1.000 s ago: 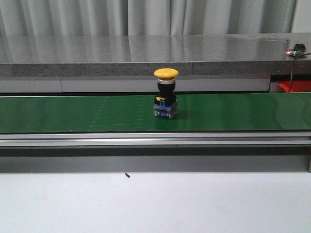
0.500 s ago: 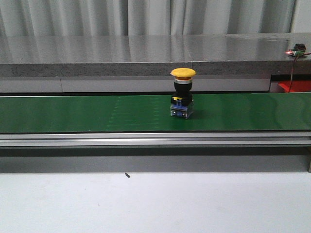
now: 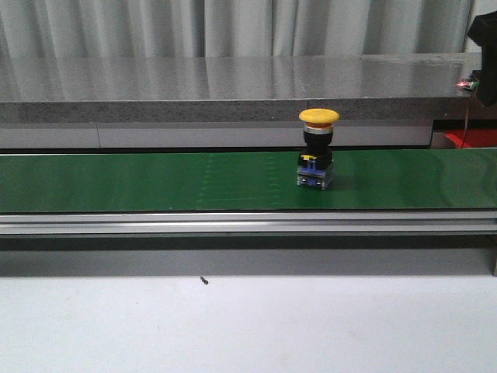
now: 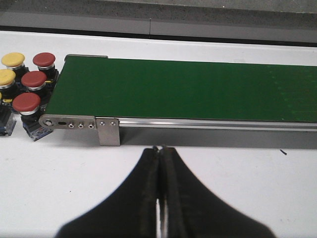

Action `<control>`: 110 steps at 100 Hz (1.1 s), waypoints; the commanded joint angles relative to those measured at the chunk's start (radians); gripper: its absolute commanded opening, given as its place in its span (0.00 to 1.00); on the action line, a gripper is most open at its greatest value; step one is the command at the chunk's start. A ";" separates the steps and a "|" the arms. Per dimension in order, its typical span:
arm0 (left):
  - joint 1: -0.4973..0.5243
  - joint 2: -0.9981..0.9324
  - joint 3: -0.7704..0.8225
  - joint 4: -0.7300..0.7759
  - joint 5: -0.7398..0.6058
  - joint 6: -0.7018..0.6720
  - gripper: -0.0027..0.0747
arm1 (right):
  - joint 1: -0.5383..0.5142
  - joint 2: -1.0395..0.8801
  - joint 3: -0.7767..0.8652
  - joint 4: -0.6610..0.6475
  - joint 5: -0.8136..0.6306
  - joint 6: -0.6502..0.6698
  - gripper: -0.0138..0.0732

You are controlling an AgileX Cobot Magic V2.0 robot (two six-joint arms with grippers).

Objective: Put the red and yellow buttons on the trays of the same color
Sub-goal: 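Lower the red button into the red tray and release it, then grasp the yellow button at the belt's far end with the right gripper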

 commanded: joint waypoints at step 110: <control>-0.007 0.014 -0.023 -0.013 -0.072 0.001 0.01 | 0.116 0.041 -0.021 0.482 0.101 -0.629 0.78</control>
